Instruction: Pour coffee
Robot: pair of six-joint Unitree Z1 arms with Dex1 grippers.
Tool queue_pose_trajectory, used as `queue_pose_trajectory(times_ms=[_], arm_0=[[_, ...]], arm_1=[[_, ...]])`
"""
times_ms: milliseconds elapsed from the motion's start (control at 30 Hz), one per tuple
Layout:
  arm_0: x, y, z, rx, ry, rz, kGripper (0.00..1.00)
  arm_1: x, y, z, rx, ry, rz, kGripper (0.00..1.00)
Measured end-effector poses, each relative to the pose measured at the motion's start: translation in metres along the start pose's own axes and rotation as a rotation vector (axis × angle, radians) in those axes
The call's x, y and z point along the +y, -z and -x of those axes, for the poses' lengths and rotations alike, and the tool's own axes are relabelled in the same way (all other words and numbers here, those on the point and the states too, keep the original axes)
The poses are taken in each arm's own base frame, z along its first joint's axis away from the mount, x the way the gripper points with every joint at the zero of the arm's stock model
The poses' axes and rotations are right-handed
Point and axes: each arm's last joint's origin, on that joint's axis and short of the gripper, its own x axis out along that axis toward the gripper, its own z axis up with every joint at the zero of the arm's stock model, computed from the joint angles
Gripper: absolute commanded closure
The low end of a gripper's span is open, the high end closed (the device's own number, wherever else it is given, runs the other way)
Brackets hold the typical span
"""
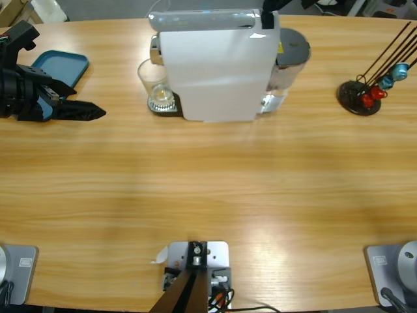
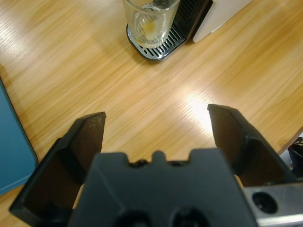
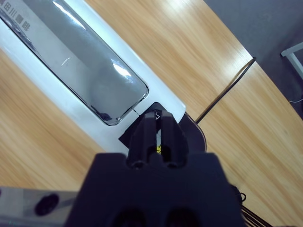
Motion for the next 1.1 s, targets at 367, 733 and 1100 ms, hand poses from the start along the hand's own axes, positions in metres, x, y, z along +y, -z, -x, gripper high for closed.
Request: queue_pose_trajectory(times_ms=[367, 733, 1100], arm_0=[[0.0, 0.0, 0.0, 0.0, 0.001, -0.001, 0.064], [-0.004, 0.002, -0.001, 0.007, 0.011, -0.009, 0.014], [-0.014, -0.002, 0.005, -0.068, 0.139, -0.025, 0.018]], arm_1=[[0.001, 0.004, -0.004, -0.006, 0.001, 0.0, 1.0], [-0.001, 0.016, 0.055, -0.066, 0.088, -0.021, 0.0], [0.055, 0.131, 0.08, 0.007, -0.123, -0.146, 0.0]])
